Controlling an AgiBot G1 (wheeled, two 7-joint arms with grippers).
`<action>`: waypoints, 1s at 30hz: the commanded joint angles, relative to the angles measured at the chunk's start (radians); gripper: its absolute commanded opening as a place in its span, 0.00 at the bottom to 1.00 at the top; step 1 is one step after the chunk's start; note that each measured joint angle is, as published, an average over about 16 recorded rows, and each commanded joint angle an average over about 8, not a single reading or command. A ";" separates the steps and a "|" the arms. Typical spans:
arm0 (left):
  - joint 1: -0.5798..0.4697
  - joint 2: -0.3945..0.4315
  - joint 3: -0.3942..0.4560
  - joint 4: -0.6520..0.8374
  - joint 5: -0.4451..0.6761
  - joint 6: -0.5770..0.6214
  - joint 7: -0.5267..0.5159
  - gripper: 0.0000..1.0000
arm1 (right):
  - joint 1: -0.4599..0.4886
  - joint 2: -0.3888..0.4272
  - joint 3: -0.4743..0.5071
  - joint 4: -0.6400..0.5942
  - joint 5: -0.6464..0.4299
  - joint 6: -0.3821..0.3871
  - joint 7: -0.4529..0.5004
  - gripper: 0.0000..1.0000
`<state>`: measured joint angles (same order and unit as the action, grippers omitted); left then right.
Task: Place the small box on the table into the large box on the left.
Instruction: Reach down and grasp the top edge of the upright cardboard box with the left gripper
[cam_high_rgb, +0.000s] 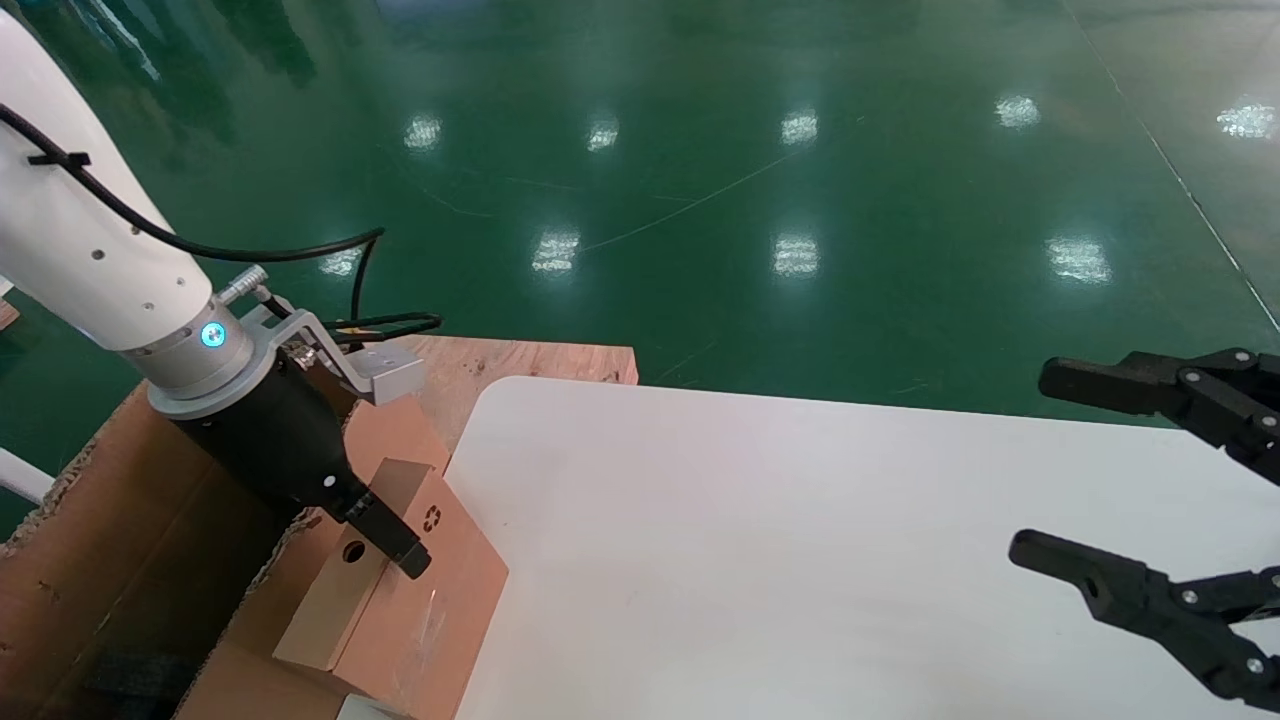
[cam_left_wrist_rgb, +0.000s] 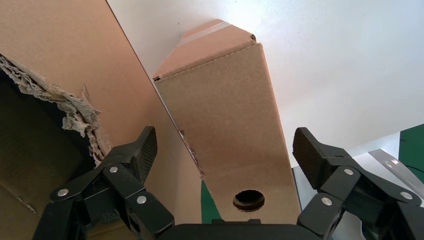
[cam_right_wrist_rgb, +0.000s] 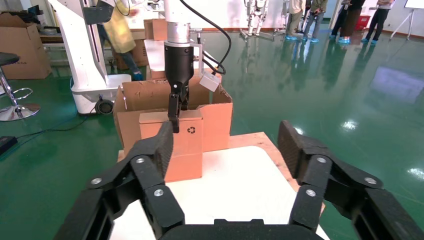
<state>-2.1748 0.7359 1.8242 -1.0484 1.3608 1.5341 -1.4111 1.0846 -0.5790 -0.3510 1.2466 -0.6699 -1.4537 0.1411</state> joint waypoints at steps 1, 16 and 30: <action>0.000 0.000 0.000 0.000 0.000 0.000 0.000 0.18 | 0.000 0.000 0.000 0.000 0.000 0.000 0.000 1.00; 0.001 -0.001 -0.001 0.000 -0.002 0.002 0.001 0.00 | 0.000 0.000 0.000 0.000 0.000 0.000 0.000 1.00; 0.001 -0.002 -0.002 0.000 -0.002 0.002 0.001 0.00 | 0.000 0.000 0.000 0.000 0.000 0.000 0.000 1.00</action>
<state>-2.1738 0.7342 1.8225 -1.0484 1.3585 1.5361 -1.4100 1.0846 -0.5790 -0.3510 1.2466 -0.6701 -1.4539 0.1411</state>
